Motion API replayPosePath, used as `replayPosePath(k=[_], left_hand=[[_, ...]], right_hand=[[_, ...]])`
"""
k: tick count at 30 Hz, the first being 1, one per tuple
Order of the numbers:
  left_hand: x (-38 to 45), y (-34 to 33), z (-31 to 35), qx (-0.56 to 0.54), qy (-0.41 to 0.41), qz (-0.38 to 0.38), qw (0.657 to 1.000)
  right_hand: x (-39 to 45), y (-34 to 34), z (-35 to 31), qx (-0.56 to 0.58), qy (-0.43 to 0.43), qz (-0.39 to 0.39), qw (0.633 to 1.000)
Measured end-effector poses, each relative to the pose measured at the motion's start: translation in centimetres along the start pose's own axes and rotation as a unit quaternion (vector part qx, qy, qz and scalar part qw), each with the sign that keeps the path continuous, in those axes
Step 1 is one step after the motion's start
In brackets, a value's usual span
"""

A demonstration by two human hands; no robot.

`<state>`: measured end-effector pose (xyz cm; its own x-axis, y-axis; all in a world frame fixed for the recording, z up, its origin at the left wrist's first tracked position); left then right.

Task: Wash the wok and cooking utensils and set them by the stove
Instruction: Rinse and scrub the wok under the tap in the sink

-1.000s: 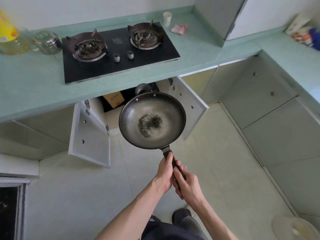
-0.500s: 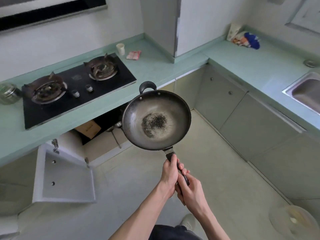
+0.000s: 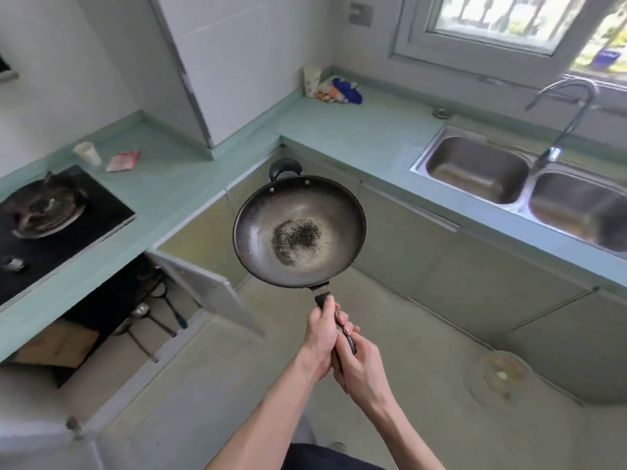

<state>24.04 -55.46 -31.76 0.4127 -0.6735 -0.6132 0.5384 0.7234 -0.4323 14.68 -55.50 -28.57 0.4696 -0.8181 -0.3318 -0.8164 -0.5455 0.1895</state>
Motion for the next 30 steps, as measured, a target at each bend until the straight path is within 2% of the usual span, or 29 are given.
replayPosePath(k=[8,14,19,25,30], left_hand=[[5.1,-8.4,-1.0,0.073,0.029,-0.055,0.995],[11.0,-15.2,-1.0,0.120,0.057,-0.101,0.986],[16.3,-21.2,-0.1,0.157,0.078,-0.146,0.974],[22.3,-27.2,0.5,0.181,0.100,-0.184,0.961],[25.8,-31.8,0.2,0.217,0.114,-0.199,0.949]], right_hand=[[5.5,6.3,1.4,0.063,-0.020,0.093,0.993],[11.2,11.4,0.0,0.061,-0.008,0.149,0.987],[17.2,15.0,-1.0,0.055,-0.031,0.190,0.980],[23.2,18.7,-2.3,0.139,-0.066,0.255,0.955],[26.8,22.1,-2.9,0.115,-0.072,0.275,0.952]])
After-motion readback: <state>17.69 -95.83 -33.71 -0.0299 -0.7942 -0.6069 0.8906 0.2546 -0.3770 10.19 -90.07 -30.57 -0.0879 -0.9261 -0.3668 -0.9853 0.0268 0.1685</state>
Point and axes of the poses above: each hand's wrist, its own x-axis towards the middle knuckle, its own y-axis out of the back of the hand, z = x × y, the point moved 10 cm from there along x, towards the middle knuckle, and after that the axes turned 5 degrees about -x, right-handed, at the moved point
